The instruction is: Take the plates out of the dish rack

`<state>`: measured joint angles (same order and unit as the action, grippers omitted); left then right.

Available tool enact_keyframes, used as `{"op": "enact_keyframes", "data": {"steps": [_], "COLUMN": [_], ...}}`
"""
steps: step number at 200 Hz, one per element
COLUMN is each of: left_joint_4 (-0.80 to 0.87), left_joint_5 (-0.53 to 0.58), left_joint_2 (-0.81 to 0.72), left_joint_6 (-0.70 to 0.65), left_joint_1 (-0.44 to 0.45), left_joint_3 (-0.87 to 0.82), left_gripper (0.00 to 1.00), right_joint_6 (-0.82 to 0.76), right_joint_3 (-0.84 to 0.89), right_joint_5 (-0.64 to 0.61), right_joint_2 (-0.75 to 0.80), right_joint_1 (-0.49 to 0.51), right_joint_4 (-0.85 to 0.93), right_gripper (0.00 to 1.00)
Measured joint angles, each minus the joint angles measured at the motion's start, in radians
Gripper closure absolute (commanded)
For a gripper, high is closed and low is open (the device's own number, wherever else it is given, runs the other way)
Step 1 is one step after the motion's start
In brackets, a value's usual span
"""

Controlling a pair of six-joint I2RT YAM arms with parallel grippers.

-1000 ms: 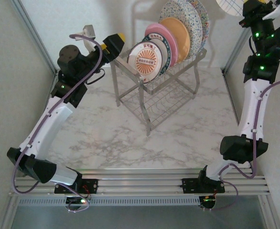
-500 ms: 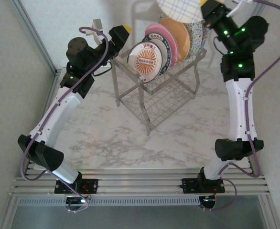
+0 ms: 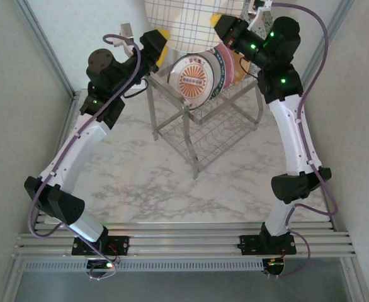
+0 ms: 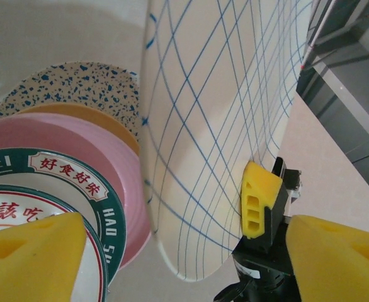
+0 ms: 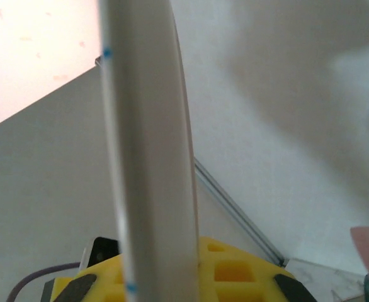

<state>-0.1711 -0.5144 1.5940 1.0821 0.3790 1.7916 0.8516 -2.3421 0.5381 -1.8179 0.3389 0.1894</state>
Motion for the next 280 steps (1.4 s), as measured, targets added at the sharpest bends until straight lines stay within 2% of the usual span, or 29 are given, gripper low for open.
{"op": "enact_keyframes", "data": {"steps": [81, 97, 124, 143, 169, 197, 211, 237, 280], "left_joint_4": [-0.044, -0.055, -0.066, -0.085, -0.117, -0.159, -0.183, -0.232, -0.267], "left_joint_5": [-0.014, -0.015, -0.024, -0.045, -0.060, -0.067, -0.067, -0.067, -0.070], "left_joint_2": [0.020, 0.024, 0.026, 0.032, 0.032, 0.033, 0.034, 0.034, 0.013], "left_joint_6": [0.046, 0.051, 0.069, 0.093, 0.119, 0.166, 0.193, 0.245, 0.288], "left_joint_1": [-0.019, -0.021, -0.025, -0.032, -0.039, -0.068, -0.097, -0.165, -0.296], "left_joint_3": [0.000, 0.000, 0.000, 0.000, -0.002, -0.014, -0.016, -0.016, -0.088], "left_gripper": [0.55, 0.68, 1.00, 1.00, 1.00, 1.00, 1.00, 1.00, 1.00], "right_joint_6": [0.082, 0.089, 0.111, 0.130, 0.107, 0.032, -0.004, -0.083, -0.299], "right_joint_3": [-0.060, -0.087, -0.104, -0.109, -0.120, -0.111, -0.095, -0.031, 0.269], "right_joint_5": [0.058, 0.065, 0.066, 0.066, 0.065, 0.056, 0.042, 0.008, -0.043], "right_joint_2": [-0.031, -0.053, -0.078, -0.079, -0.079, -0.071, -0.057, -0.005, 0.196], "right_joint_1": [0.039, 0.040, 0.043, 0.042, 0.045, 0.059, 0.061, 0.062, 0.101], "right_joint_4": [0.056, 0.072, 0.105, 0.112, 0.115, 0.115, 0.118, 0.110, -0.008], "right_gripper": [1.00, 1.00, 1.00, 1.00, 0.63, 0.42, 0.36, 0.33, 0.26]}}
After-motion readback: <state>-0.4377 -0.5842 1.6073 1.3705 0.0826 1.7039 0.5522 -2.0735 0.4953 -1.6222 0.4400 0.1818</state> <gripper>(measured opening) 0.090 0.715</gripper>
